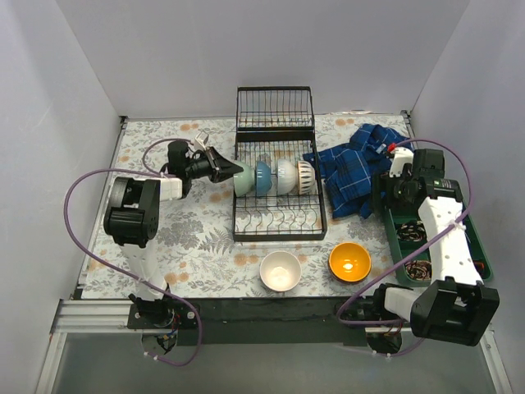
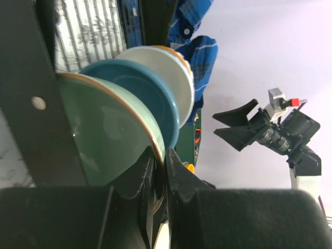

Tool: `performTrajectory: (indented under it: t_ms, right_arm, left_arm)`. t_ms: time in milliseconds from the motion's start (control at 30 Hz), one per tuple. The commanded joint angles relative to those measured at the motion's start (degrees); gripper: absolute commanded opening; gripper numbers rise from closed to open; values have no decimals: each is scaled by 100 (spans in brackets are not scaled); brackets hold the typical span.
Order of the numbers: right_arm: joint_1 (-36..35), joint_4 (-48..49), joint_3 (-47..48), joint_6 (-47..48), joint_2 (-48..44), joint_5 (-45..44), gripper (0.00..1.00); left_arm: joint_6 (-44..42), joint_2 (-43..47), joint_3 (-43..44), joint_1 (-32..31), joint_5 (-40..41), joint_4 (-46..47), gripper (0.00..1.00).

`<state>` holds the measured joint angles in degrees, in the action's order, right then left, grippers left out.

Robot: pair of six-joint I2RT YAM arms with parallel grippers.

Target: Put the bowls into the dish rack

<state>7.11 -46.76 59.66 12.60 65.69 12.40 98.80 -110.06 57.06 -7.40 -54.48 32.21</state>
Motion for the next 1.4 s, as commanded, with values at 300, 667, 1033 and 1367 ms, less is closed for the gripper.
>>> performTrajectory:
  t_ms: [300, 667, 1033, 1367]
  right_arm:
    - [27, 282, 450, -74, 445, 342, 80]
    - [27, 185, 125, -56, 76, 289, 80]
    - [27, 97, 134, 102, -83, 306, 80]
    - [18, 97, 336, 331, 93, 350, 80]
  left_arm:
    - [-634, 72, 481, 432, 245, -530, 43]
    - [-2012, 599, 1404, 441, 1183, -2427, 59]
    - [-6043, 2918, 1466, 934, 117, -5407, 62]
    - [-10110, 3490, 1793, -2140, 1147, -9207, 63]
